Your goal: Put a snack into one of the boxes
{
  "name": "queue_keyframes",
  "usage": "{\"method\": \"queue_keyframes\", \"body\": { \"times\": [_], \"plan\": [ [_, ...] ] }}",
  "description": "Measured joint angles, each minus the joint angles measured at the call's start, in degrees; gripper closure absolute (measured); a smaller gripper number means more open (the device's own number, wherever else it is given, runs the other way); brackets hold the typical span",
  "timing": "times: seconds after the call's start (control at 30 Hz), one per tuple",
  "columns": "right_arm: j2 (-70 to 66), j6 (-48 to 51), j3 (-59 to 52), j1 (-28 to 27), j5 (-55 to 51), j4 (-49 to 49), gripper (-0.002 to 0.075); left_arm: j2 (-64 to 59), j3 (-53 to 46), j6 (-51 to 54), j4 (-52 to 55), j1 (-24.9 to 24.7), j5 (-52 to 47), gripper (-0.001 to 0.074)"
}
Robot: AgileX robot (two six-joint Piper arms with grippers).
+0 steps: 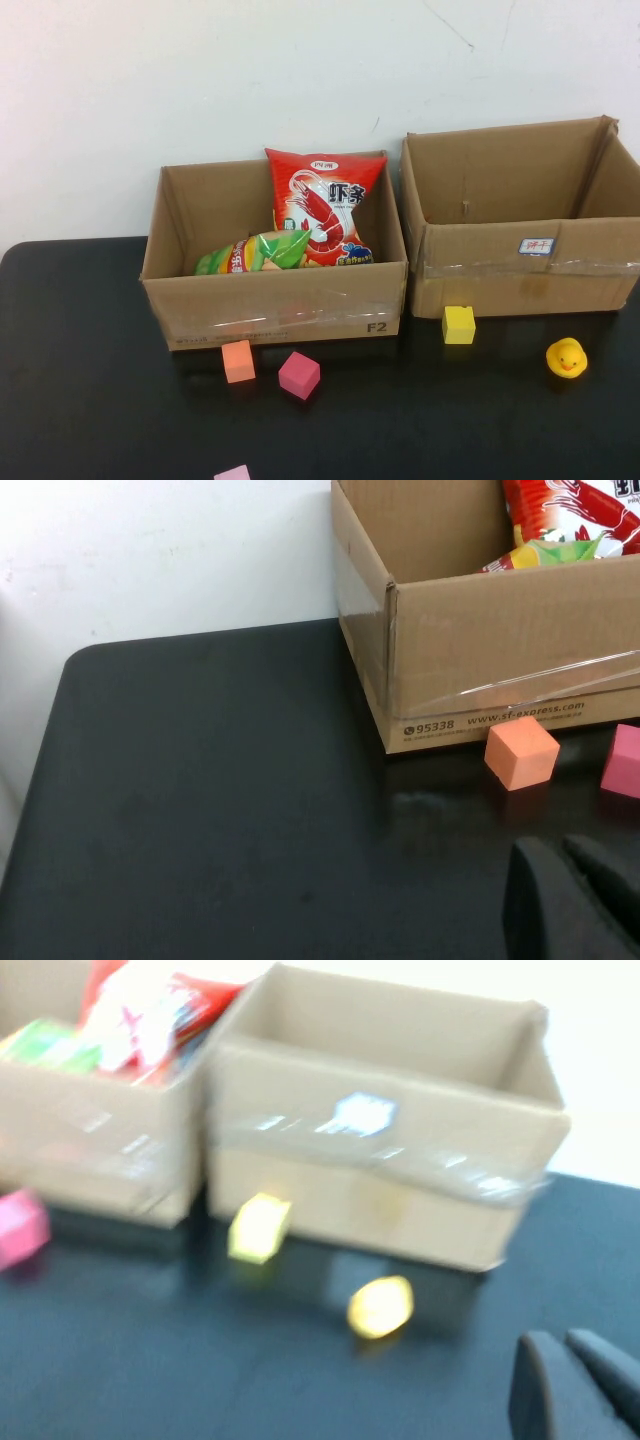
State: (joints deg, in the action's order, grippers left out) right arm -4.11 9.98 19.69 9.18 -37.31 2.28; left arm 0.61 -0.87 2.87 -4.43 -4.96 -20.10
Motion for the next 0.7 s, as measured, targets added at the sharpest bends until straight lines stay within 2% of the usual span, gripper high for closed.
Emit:
{"method": "queue_keyframes", "body": {
  "times": [0.17, 0.27, 0.37, 0.7],
  "plan": [
    [3.2, -4.3, -12.1, -7.6, 14.0, -0.9, 0.0725, 0.0, 0.0, 0.0, 0.0, 0.0, 0.0, 0.0736],
    [4.5, -5.8, -19.2, -10.2, 20.7, -1.2, 0.0725, 0.0, 0.0, 0.0, 0.0, 0.0, 0.0, 0.0736],
    [4.6, -8.5, -21.0, -11.3, 17.1, -3.0, 0.0725, 0.0, 0.0, 0.0, -0.1, 0.0, 0.0, 0.0736],
    [4.6, -12.7, -21.0, -11.9, 17.2, -4.8, 0.0726, 0.0, 0.0, 0.0, -0.1, 0.0, 0.0, 0.0736]
  ]
}}
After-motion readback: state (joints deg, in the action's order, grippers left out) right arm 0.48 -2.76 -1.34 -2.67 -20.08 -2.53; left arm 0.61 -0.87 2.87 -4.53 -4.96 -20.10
